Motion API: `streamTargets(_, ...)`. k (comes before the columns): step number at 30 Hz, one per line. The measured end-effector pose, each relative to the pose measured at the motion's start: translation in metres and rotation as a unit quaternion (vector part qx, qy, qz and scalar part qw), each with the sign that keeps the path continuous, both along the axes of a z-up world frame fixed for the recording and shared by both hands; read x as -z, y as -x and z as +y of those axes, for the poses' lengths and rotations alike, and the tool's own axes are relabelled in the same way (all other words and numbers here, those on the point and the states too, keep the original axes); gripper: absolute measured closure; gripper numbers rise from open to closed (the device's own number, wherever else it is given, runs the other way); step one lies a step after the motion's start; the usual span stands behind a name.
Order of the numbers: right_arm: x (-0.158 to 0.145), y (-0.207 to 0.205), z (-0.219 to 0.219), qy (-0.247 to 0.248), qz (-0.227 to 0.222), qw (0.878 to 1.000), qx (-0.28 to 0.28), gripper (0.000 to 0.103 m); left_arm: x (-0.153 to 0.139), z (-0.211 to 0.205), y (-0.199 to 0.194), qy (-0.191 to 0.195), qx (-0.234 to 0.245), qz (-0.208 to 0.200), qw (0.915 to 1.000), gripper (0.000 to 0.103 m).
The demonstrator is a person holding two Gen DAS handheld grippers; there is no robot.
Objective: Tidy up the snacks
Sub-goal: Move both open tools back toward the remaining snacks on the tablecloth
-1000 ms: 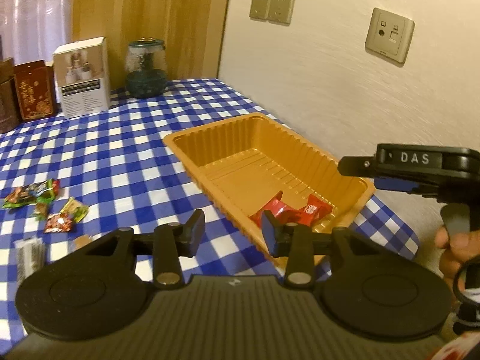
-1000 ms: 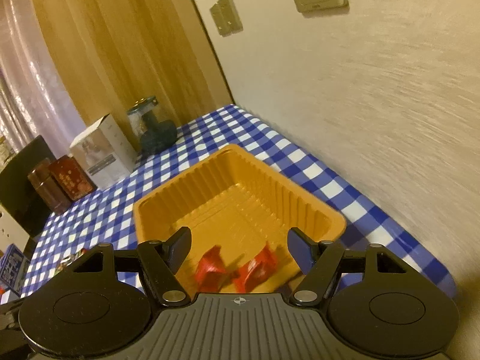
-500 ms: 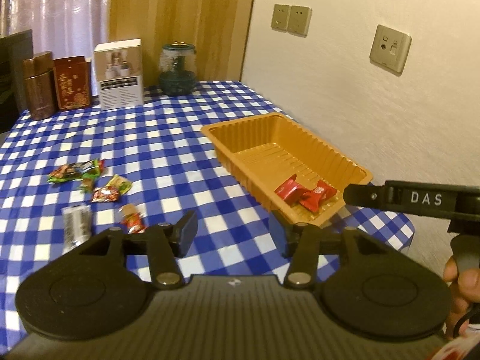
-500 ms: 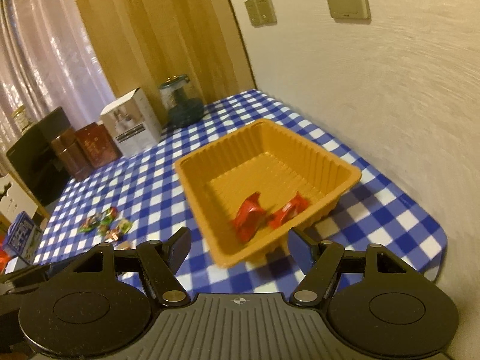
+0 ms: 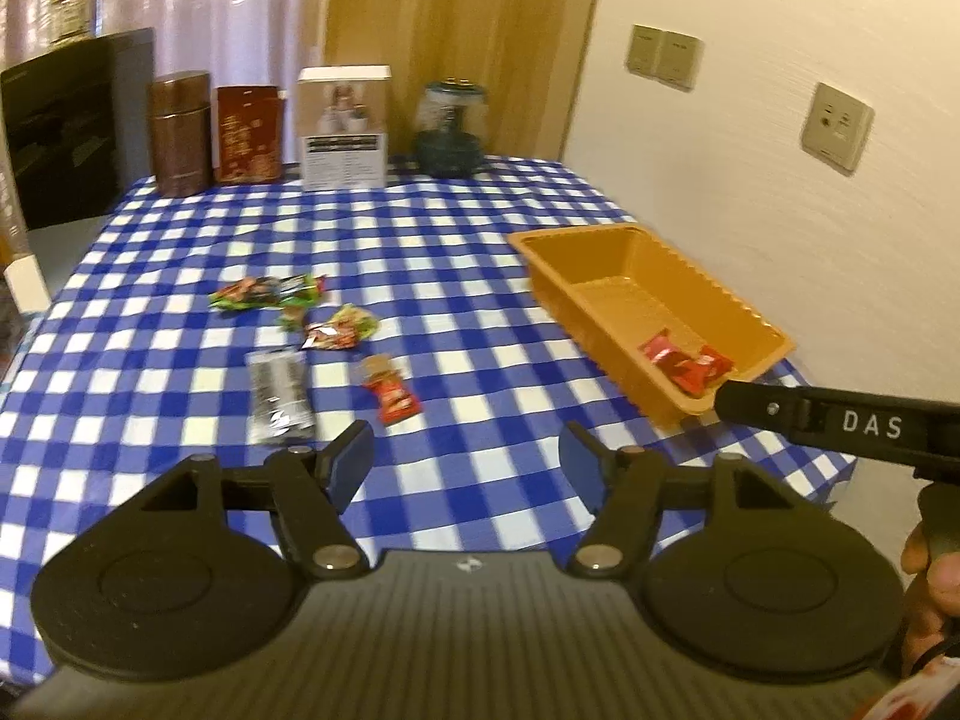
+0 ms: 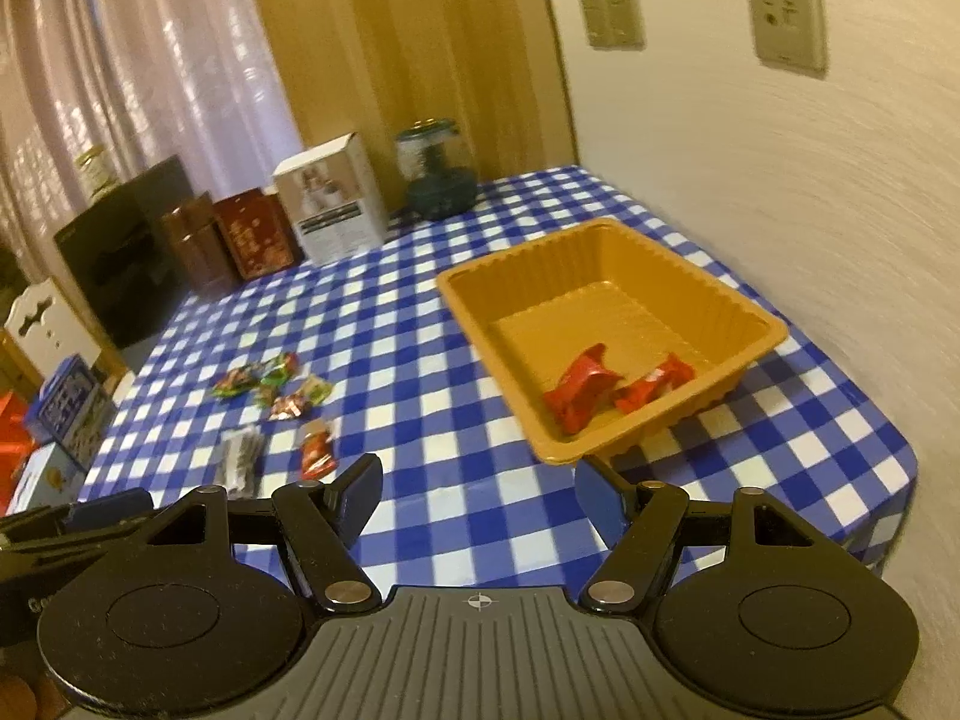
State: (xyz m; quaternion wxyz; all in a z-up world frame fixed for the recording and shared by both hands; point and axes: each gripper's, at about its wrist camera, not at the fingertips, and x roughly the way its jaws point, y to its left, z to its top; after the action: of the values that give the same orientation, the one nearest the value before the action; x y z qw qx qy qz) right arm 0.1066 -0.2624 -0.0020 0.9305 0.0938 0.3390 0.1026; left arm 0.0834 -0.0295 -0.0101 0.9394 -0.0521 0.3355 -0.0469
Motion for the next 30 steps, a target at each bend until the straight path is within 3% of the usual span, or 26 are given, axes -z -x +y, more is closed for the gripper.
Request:
streamTargets(17,0.008,-0.001,0.032,0.011,0.009,0.999,-0.038,0.032,0.004,0.04,0.011,0.001,-0.047,0.004,0.9989,0.031)
streamTargets(30,0.038,-0.02,0.064,0.0,0.006,0.997,-0.074,0.032,0.032,0.074,-0.009,-0.007,-0.08,0.026,0.9964,0.031)
